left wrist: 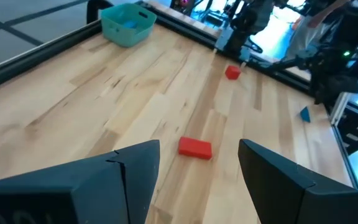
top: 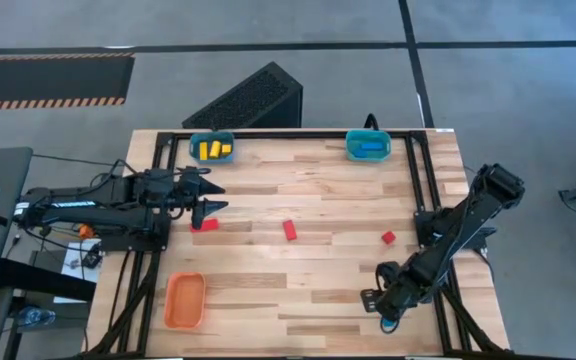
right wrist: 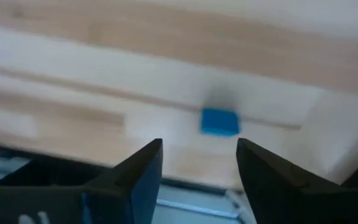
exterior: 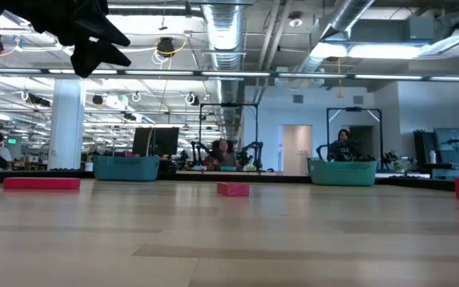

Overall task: Sort & place blocks by color
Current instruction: Put the blue block into the green bin, then put the right red block into the orange bin

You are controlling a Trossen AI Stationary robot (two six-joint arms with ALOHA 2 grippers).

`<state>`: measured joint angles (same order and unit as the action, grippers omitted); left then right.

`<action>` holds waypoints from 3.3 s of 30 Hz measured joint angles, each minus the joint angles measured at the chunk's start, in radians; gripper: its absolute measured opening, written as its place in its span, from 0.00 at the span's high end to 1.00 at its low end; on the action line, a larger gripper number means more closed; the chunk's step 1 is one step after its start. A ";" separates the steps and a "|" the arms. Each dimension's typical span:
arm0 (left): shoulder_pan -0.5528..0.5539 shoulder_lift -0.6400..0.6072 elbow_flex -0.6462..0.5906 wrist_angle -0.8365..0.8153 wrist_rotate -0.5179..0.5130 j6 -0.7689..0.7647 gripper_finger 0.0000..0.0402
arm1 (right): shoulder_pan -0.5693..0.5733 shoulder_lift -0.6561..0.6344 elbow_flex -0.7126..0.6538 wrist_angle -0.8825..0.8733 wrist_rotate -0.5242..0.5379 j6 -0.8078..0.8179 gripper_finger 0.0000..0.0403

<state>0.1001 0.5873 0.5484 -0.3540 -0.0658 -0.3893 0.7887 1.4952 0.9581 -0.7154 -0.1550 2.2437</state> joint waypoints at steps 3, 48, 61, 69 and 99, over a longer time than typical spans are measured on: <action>0.000 0.002 0.000 -0.001 -0.001 -0.005 0.49 | 0.007 0.000 0.001 0.052 -0.002 0.000 0.38; 0.000 0.011 0.000 -0.058 -0.165 0.039 0.49 | -0.446 0.057 0.002 -0.201 0.000 -0.907 0.70; 0.052 0.092 0.001 0.089 -0.616 0.019 0.49 | -1.283 -0.066 0.001 -0.219 0.158 -1.789 0.70; 0.063 0.145 0.001 0.147 -0.622 -0.224 0.49 | -1.633 -0.055 0.001 0.014 0.154 -2.009 0.70; 0.119 0.231 0.001 0.309 -0.548 -0.362 0.49 | -1.815 -0.006 0.008 0.256 0.049 -2.142 0.23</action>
<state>0.2192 0.8187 0.5491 -0.0454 -0.6141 -0.7516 -1.0266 1.4889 0.9657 -0.4595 -0.1060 0.1014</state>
